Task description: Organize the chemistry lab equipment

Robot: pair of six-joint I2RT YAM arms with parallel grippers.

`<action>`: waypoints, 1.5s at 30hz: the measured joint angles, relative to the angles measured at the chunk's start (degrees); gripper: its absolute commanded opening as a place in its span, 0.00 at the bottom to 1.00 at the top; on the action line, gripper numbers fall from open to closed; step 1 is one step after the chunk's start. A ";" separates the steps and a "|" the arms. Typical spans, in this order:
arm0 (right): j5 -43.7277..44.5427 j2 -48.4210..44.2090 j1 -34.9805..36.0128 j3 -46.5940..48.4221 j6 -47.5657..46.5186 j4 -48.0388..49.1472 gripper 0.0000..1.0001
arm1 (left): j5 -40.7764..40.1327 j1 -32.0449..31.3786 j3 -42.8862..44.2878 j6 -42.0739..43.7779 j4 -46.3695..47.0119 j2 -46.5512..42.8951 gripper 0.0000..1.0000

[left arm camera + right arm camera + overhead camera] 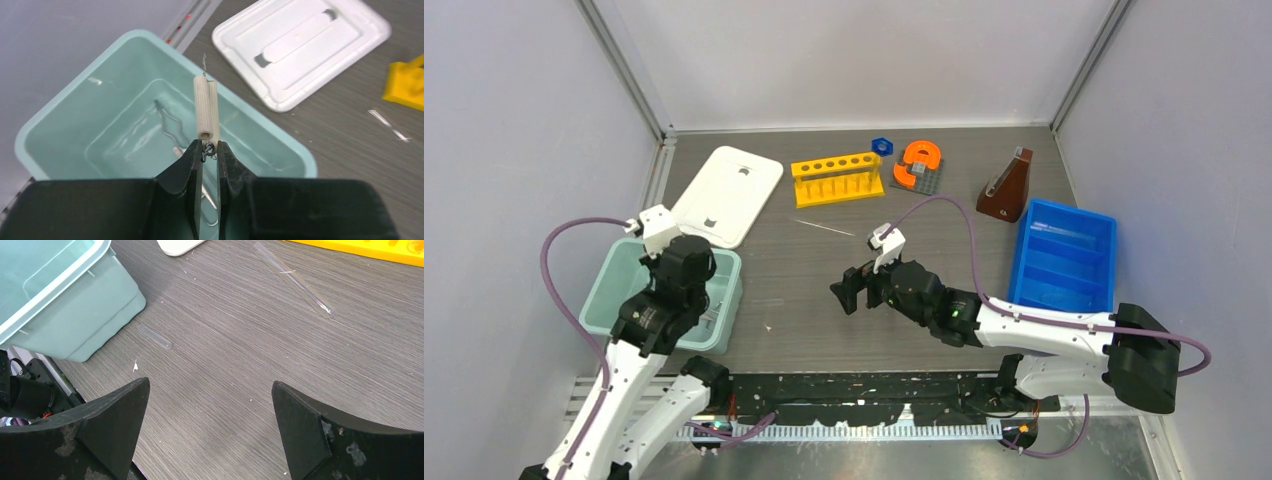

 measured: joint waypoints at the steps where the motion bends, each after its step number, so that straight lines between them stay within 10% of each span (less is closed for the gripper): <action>1: 0.04 0.02 0.00 -0.02 0.00 0.00 1.00 | -1.70 0.00 -1.55 0.00 0.02 -0.57 0.00; 10: 2.43 1.62 0.00 0.04 0.04 -1.62 1.00 | -6.84 0.00 -5.46 -3.45 -3.50 4.55 0.03; 25: 3.98 7.50 0.00 6.01 2.40 -6.97 0.96 | -5.73 0.00 -4.87 -7.74 -8.17 4.63 0.64; 31: 3.17 10.80 0.00 7.78 3.02 -7.48 0.85 | -2.47 0.00 -3.28 -3.54 -6.54 -0.79 0.85; 45: -6.32 30.05 0.00 20.46 2.21 -7.89 0.52 | 20.57 0.00 -6.03 10.25 5.05 -18.01 1.00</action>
